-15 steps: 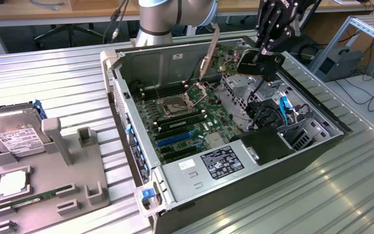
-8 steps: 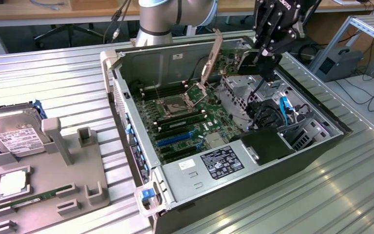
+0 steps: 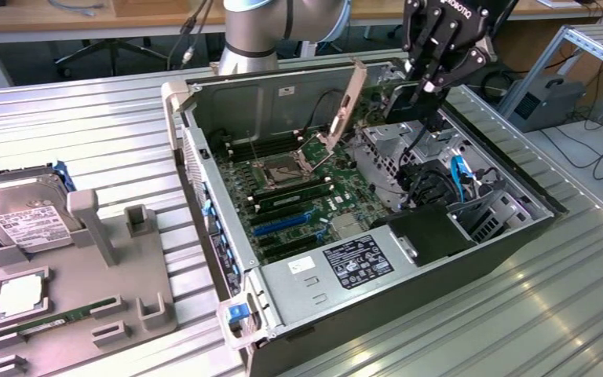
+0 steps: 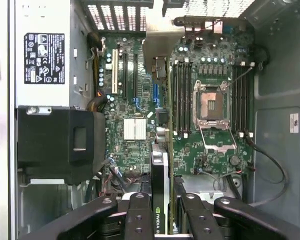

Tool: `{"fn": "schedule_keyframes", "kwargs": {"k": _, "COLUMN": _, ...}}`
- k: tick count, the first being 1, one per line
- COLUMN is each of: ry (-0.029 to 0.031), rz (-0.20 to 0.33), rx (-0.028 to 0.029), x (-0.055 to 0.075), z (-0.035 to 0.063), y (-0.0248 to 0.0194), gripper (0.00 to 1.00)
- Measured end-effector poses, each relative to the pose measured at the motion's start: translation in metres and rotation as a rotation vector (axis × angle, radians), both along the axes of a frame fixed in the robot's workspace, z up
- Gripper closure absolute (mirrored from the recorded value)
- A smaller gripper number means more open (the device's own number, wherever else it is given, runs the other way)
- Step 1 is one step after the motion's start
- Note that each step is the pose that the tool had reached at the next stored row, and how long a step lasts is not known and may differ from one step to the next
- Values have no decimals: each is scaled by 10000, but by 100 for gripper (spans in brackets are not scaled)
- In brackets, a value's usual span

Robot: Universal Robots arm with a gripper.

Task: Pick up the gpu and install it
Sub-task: 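Insert the gpu into the slot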

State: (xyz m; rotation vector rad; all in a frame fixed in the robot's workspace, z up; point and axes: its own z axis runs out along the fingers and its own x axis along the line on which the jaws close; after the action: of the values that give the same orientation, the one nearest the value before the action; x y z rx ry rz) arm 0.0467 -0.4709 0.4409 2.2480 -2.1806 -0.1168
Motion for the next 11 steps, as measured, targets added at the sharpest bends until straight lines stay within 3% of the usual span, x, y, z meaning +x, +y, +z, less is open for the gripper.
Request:
{"fn": "schedule_keyframes", "kwargs": {"k": 2, "ry": -181, "rz": 186, "rx": -2, "x": -9, "z": -23, "y": 1, "gripper": 73}}
{"fn": "schedule_keyframes", "kwargs": {"k": 7, "ry": -286, "rz": 80, "rx": -11, "x": -48, "z": -58, "y": 2, "gripper": 73}}
{"fn": "schedule_keyframes", "kwargs": {"k": 11, "ry": -287, "rz": -623, "rx": -20, "x": -115, "z": -146, "y": 2, "gripper": 73}}
